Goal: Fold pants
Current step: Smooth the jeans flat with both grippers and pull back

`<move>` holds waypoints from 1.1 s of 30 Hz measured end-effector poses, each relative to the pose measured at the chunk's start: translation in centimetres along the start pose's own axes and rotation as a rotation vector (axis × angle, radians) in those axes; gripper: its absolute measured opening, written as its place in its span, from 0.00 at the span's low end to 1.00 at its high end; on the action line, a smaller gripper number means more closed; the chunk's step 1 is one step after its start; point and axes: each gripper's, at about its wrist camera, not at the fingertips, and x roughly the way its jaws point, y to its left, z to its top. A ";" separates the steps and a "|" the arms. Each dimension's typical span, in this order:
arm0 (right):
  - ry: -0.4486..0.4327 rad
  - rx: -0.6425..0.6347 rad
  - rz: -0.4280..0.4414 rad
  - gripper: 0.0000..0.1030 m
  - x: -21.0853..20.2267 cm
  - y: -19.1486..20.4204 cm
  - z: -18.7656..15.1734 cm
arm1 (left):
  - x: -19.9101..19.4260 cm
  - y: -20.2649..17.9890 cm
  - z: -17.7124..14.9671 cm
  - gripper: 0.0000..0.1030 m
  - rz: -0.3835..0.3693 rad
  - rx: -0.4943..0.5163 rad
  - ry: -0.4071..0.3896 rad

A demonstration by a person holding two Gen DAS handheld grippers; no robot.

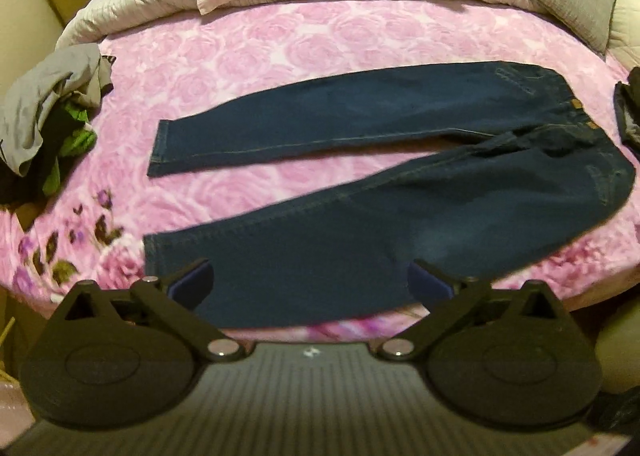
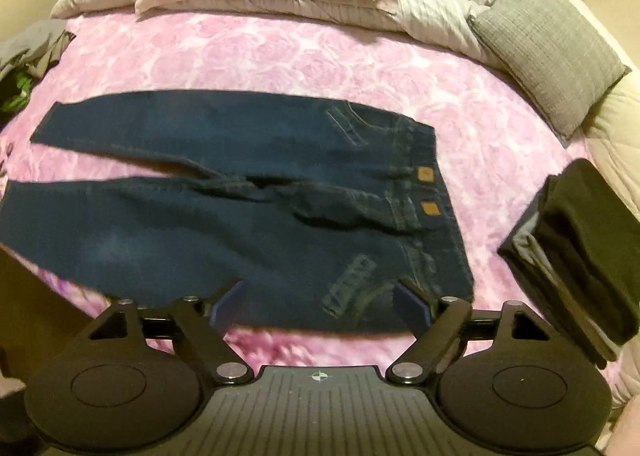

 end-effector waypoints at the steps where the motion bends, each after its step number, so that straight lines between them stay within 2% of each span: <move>1: 0.008 -0.005 0.004 0.78 -0.1 -0.2 -0.3 | -0.3 -0.5 -0.3 0.99 0.002 0.005 0.003; 5: 0.025 -0.015 0.005 0.78 -0.4 -0.7 -1.2 | -0.7 -2.0 -1.4 0.99 0.009 0.017 0.030; 12: 0.035 -0.005 0.015 0.78 -1.0 -0.8 -1.6 | -0.5 -1.9 -2.0 0.99 0.019 0.052 0.048; 17: 0.037 -0.002 0.013 0.78 -1.0 -0.5 -1.2 | -0.3 -2.1 -1.8 0.99 0.003 0.075 0.061; 33: 0.077 -0.009 0.023 0.78 0.7 0.0 -0.4 | 0.8 -1.8 -0.9 0.99 -0.014 0.053 0.090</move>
